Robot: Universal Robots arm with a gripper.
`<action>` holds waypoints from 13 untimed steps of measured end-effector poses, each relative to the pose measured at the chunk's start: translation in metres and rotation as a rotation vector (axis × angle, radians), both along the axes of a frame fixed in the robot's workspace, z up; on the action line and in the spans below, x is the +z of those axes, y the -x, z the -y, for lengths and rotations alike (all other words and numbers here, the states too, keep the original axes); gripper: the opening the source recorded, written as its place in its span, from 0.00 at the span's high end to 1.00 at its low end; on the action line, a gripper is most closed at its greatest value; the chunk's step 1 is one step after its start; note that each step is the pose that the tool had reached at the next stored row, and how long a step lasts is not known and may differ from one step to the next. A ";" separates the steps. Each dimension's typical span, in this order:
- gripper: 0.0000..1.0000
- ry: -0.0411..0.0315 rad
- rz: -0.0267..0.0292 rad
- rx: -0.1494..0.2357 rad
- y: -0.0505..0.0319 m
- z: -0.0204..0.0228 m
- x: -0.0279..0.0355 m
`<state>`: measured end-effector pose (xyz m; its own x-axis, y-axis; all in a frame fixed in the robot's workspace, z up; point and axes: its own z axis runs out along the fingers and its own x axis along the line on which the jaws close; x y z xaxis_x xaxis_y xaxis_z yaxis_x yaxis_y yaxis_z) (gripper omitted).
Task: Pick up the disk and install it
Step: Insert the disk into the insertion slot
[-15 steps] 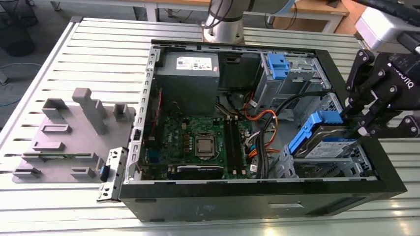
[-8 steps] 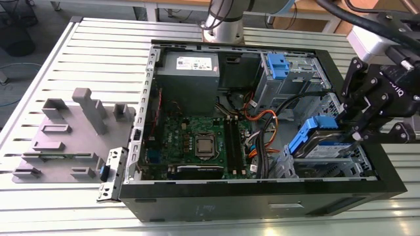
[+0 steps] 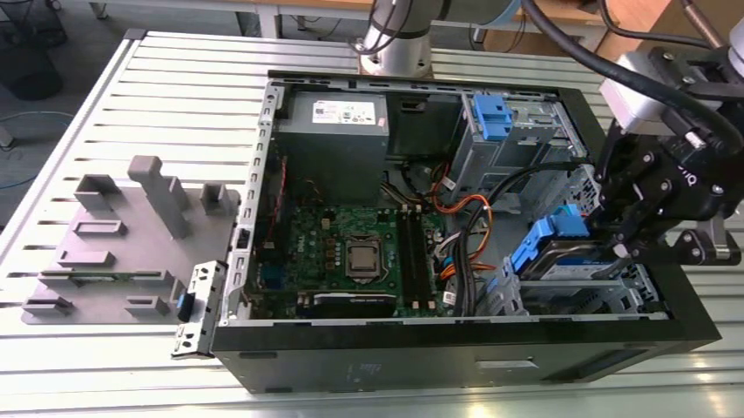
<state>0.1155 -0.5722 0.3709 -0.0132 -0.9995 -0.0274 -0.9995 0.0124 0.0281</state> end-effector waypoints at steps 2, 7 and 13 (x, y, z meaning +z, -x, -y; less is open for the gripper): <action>0.65 -0.0001 0.0000 0.000 0.0000 0.0000 -0.0037; 0.65 0.0000 0.0000 0.000 0.0000 0.0000 -0.0128; 0.65 -0.0003 0.0000 0.000 0.0000 0.0000 -0.0231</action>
